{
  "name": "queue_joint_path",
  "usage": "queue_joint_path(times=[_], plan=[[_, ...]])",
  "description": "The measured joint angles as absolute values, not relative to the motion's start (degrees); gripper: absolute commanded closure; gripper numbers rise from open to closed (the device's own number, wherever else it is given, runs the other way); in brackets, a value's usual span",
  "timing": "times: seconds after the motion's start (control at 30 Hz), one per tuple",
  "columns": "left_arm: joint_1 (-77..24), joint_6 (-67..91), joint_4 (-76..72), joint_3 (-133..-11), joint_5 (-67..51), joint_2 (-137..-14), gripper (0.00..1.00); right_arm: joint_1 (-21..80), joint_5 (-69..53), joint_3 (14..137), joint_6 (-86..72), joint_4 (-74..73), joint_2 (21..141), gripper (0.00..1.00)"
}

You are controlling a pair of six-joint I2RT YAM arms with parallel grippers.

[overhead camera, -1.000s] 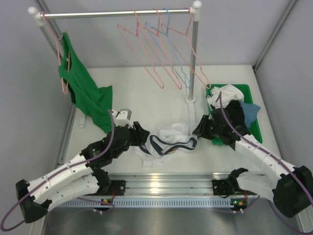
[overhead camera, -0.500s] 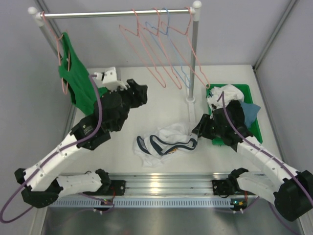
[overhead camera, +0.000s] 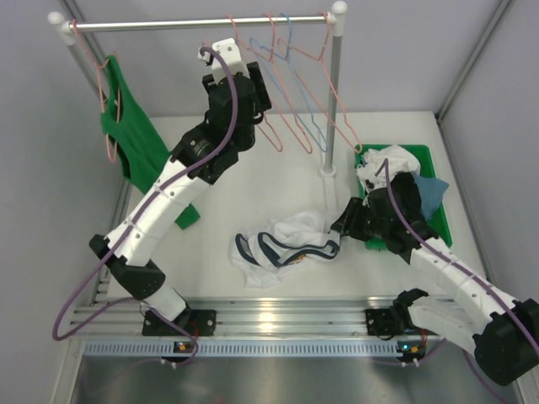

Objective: Place the tank top on the hanger

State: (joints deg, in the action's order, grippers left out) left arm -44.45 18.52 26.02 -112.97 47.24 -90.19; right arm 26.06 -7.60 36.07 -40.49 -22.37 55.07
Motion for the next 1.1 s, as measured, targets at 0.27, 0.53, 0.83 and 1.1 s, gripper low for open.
queue_joint_path(times=[0.27, 0.53, 0.83, 1.1], plan=[[-39.66, 14.28, 29.69, -119.77, 45.10, -98.26, 0.37, 26.06, -8.10, 35.97, -40.49, -22.44, 54.76, 0.58], [-37.80, 12.93, 32.32, -120.11, 43.24, -100.47, 0.39, 26.06, -8.51, 35.31, -40.51, -22.26, 54.54, 0.59], [-37.76, 11.55, 33.47, -119.20, 43.44, -100.22, 0.50, 26.06, -8.75, 34.39, -40.51, -22.26, 54.39, 0.60], [-37.58, 9.82, 33.61, -116.25, 44.42, -99.24, 0.62, 26.06, -8.93, 34.28, -40.51, -22.15, 54.39, 0.60]])
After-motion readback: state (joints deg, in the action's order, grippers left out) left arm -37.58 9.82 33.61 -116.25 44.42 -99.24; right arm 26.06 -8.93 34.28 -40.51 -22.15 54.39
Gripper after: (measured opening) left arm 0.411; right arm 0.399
